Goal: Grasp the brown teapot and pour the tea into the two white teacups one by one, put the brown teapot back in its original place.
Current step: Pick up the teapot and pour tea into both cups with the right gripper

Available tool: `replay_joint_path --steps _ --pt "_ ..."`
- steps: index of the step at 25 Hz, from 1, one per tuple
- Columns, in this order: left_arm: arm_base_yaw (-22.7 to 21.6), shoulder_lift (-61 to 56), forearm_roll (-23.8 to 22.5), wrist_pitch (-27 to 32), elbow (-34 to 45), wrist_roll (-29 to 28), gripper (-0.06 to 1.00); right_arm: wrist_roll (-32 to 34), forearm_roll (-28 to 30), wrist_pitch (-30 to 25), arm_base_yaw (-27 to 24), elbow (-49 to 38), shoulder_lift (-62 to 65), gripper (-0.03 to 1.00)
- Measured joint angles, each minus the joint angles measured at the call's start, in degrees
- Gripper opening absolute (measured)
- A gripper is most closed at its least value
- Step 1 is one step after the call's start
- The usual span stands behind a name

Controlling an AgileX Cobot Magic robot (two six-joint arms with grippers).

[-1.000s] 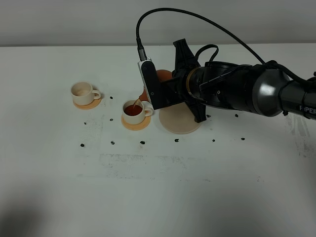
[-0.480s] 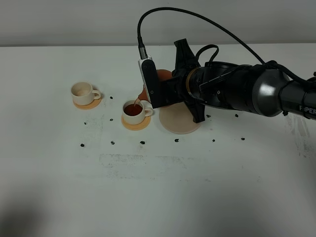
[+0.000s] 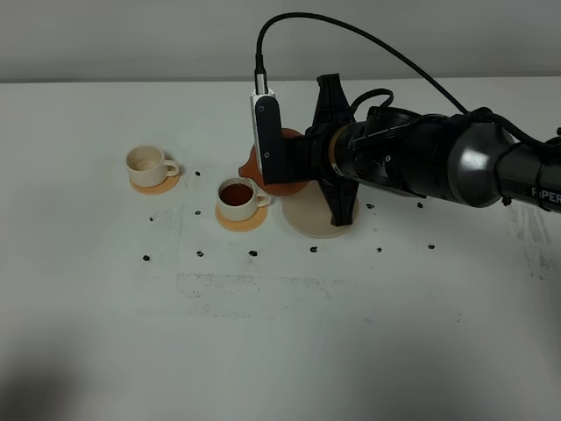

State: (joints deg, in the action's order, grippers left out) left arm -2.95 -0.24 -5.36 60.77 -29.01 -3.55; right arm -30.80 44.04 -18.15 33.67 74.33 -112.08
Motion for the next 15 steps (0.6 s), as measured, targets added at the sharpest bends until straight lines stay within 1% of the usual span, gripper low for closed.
replay_joint_path --steps 4,8,10,15 --pt "0.0 0.0 0.0 0.0 0.0 0.0 0.40 -2.9 -4.8 -0.2 0.0 0.0 0.1 0.11" --pt "0.0 0.0 0.0 0.0 0.0 0.0 0.40 -4.2 -8.4 -0.9 0.0 0.0 1.8 0.11" --pt "0.0 0.0 0.0 0.0 0.0 0.0 0.40 -4.9 -11.2 -1.7 0.0 0.0 3.5 0.11" --pt "0.0 0.0 0.0 0.0 0.0 0.0 0.40 -6.3 -22.8 -5.5 0.8 0.0 7.0 0.11"
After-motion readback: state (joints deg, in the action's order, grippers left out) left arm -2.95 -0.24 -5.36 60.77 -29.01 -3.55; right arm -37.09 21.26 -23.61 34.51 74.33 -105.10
